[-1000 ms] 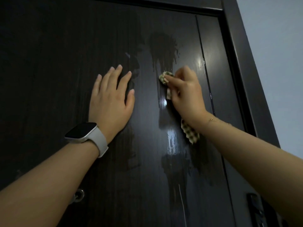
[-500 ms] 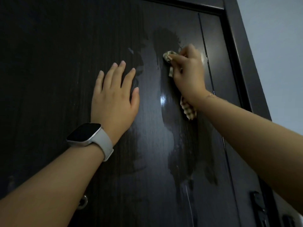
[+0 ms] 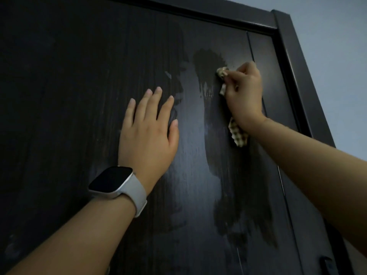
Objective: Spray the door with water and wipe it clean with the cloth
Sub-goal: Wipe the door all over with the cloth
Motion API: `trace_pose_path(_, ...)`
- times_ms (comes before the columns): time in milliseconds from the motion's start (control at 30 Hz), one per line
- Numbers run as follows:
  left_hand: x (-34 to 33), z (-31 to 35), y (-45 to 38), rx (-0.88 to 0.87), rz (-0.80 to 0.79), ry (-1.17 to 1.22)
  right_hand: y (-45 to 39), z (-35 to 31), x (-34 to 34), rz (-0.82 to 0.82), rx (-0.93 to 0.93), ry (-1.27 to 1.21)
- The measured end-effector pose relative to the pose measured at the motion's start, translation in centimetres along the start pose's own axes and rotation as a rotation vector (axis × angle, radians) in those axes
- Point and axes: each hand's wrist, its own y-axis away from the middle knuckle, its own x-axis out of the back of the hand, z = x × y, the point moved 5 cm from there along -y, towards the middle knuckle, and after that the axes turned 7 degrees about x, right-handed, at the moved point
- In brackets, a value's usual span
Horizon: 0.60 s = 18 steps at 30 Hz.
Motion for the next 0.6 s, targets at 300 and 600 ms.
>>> trace_pose_path(300, 0.2, 0.0, 0.0, -0.008, 0.015, -0.004, 0.1, -5.8, -2.5, -0.079, 0.35, -0.09)
trace_pose_path(600, -0.1, 0.1, -0.1, 0.001, 0.011, -0.008, -4.2, 0.6, -1.4, 0.068, -0.122, 0.085)
